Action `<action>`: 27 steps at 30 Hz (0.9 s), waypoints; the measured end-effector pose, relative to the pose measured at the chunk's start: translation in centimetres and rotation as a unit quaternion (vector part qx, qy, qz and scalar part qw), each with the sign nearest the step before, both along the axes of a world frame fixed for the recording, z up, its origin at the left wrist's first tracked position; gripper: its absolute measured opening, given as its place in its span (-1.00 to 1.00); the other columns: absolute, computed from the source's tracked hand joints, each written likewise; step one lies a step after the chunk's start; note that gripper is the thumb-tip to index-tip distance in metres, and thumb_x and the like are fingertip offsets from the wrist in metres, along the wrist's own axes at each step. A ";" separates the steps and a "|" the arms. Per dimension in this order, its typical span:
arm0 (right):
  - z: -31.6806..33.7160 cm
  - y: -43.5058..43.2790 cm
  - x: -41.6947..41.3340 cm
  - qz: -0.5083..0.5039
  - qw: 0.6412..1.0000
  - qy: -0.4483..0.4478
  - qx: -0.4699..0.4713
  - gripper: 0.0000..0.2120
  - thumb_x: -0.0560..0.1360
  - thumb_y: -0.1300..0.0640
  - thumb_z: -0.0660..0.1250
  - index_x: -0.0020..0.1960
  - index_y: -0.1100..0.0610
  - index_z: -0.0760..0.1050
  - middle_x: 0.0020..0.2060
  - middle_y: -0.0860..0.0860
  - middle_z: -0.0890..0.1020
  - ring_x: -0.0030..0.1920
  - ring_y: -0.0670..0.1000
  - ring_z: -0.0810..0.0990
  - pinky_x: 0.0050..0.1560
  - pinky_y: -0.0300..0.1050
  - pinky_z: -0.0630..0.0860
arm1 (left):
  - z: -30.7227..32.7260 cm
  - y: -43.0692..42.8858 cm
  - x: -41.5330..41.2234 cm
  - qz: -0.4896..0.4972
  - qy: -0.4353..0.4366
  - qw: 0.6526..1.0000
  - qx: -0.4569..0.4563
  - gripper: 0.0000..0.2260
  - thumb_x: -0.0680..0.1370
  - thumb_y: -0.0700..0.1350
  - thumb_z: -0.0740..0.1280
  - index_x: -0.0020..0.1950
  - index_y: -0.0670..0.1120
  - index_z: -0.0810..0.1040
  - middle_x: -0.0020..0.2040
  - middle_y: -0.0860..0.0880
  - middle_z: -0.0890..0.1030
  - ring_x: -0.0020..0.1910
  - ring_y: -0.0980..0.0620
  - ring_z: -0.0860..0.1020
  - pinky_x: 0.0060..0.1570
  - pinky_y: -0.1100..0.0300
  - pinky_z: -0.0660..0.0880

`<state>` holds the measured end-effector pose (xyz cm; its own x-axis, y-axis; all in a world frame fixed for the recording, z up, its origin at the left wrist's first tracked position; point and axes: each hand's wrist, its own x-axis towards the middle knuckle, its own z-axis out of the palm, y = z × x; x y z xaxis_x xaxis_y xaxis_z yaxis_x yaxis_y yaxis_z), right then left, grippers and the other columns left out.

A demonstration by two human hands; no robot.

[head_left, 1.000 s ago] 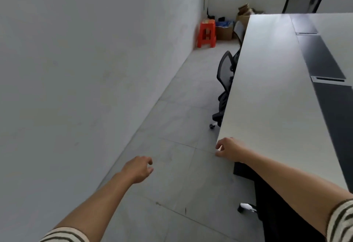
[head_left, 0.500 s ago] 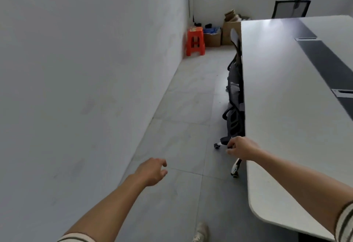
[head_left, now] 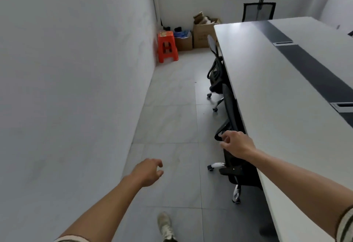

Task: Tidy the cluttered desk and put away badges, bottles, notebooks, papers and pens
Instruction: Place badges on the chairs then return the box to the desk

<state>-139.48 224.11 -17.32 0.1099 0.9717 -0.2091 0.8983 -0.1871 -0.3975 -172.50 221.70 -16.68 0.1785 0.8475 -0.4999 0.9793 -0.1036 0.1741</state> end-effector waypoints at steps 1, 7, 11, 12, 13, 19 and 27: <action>0.0 1.2 0.4 -0.025 1.000 -0.008 0.012 -0.72 0.49 -0.08 0.33 0.16 -0.04 0.57 -0.06 -0.11 0.66 -0.03 0.00 0.61 -0.07 -0.11 0.50 | -0.2 2.0 0.3 -0.014 0.000 1.000 0.000 -0.67 0.60 0.08 0.23 0.34 0.02 0.46 0.26 -0.04 0.55 0.16 -0.02 0.54 0.16 0.10 0.48; -1.3 9.4 3.2 -0.156 0.988 0.000 -0.022 -0.50 0.46 -0.19 0.33 0.34 -0.02 0.44 0.14 -0.04 0.62 0.14 0.04 0.58 0.10 -0.05 0.51 | -1.2 17.6 3.3 -0.105 -0.018 0.994 -0.003 -0.68 0.60 0.07 0.24 0.32 0.01 0.47 0.22 -0.06 0.57 0.11 -0.03 0.56 0.15 0.09 0.49; -2.9 11.8 3.8 -0.231 0.967 0.060 -0.088 -0.34 0.42 -0.24 0.38 0.44 -0.02 0.33 0.28 -0.01 0.55 0.25 0.04 0.53 0.19 -0.04 0.49 | -0.5 26.7 7.4 -0.189 -0.011 0.982 0.002 -0.67 0.61 0.06 0.23 0.34 0.00 0.46 0.25 -0.06 0.55 0.16 -0.05 0.55 0.16 0.11 0.48; -3.1 11.9 3.9 -0.240 0.963 0.073 -0.102 -0.31 0.42 -0.24 0.38 0.46 -0.02 0.31 0.30 -0.01 0.53 0.27 0.04 0.52 0.20 -0.05 0.48 | -0.4 28.3 8.8 -0.213 -0.008 0.977 0.005 -0.67 0.61 0.06 0.23 0.35 0.00 0.46 0.26 -0.07 0.54 0.17 -0.05 0.54 0.17 0.11 0.47; -3.5 12.0 4.0 -0.252 0.957 0.085 -0.115 -0.30 0.42 -0.24 0.39 0.47 -0.01 0.30 0.32 0.00 0.52 0.29 0.04 0.51 0.21 -0.06 0.47 | -0.4 29.7 10.2 -0.235 -0.010 0.972 0.005 -0.67 0.61 0.05 0.22 0.35 -0.01 0.45 0.26 -0.07 0.54 0.18 -0.06 0.54 0.18 0.10 0.47; -6.8 13.4 6.1 -0.293 0.925 0.101 -0.218 -0.30 0.42 -0.19 0.31 0.50 -0.01 0.25 0.39 -0.03 0.46 0.33 0.02 0.46 0.24 -0.06 0.45 | -2.5 36.7 20.8 -0.374 -0.042 0.926 0.035 -0.62 0.62 0.01 0.22 0.43 -0.01 0.36 0.33 -0.05 0.43 0.25 -0.07 0.46 0.20 0.07 0.46; -10.2 15.8 5.5 -0.250 0.925 0.063 -0.281 -0.44 0.53 0.02 0.19 0.50 0.05 0.16 0.31 0.07 0.41 0.26 0.15 0.46 0.22 0.05 0.46 | -5.5 40.5 31.0 -0.577 0.007 0.809 0.107 -0.49 0.61 -0.03 0.20 0.54 0.03 0.15 0.55 -0.12 0.12 0.56 -0.15 0.00 0.46 -0.01 0.11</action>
<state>-133.93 239.88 -27.50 0.4566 0.5405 -0.7067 0.5973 -0.7749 -0.2068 -141.54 262.19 -22.17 0.9089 0.1878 -0.3722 0.2101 -0.9775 0.0199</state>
